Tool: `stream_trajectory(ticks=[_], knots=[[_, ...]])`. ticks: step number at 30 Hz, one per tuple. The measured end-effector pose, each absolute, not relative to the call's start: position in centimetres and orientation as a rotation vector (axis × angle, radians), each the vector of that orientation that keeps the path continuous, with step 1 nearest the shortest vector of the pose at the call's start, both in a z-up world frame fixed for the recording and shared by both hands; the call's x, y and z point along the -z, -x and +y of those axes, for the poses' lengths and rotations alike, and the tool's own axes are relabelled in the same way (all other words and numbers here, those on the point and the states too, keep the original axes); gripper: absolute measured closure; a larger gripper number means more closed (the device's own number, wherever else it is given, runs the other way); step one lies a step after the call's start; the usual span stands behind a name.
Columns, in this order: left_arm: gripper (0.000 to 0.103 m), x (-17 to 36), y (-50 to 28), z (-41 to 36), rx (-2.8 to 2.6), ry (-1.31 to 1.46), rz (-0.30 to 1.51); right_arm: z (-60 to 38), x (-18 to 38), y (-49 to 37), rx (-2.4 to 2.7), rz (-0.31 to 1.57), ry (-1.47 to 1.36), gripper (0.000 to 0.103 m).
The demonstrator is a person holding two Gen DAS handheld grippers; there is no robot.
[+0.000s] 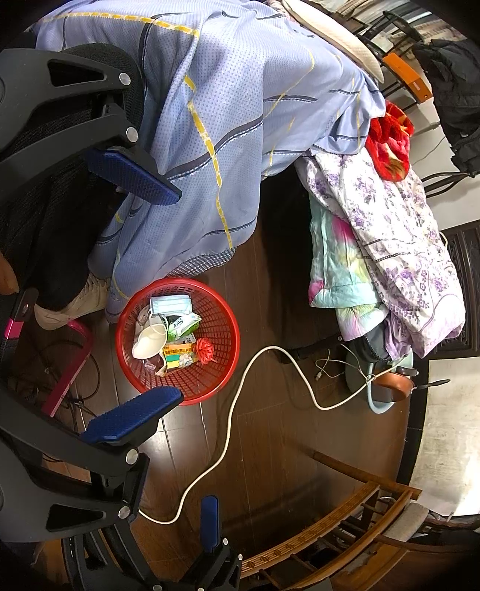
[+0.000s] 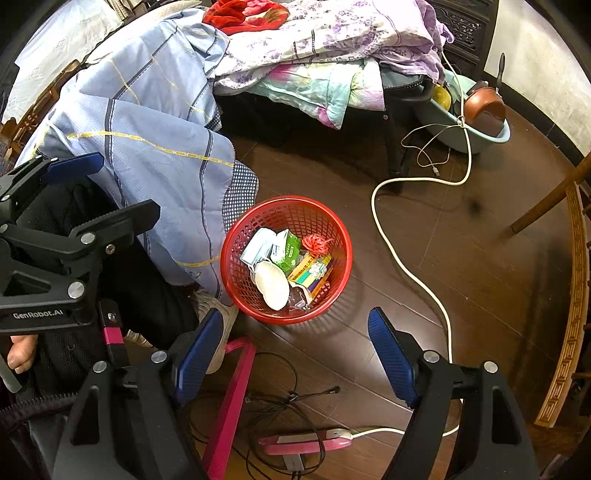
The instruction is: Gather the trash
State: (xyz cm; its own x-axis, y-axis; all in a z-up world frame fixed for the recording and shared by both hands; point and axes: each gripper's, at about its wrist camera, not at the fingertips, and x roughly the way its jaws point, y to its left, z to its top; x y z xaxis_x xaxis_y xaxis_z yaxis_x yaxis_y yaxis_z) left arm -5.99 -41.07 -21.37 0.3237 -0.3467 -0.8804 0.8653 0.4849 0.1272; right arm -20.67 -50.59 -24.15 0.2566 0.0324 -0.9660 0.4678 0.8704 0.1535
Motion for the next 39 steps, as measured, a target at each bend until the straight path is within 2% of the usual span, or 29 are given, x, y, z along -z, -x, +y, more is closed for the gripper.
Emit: stream_trajectory(ticks=[39], knots=[[0.008,21.46,5.63,-40.77,0.871,-0.675,0.918,-50.45,24.04,20.33,0.306,1.289,-0.461,0.024]])
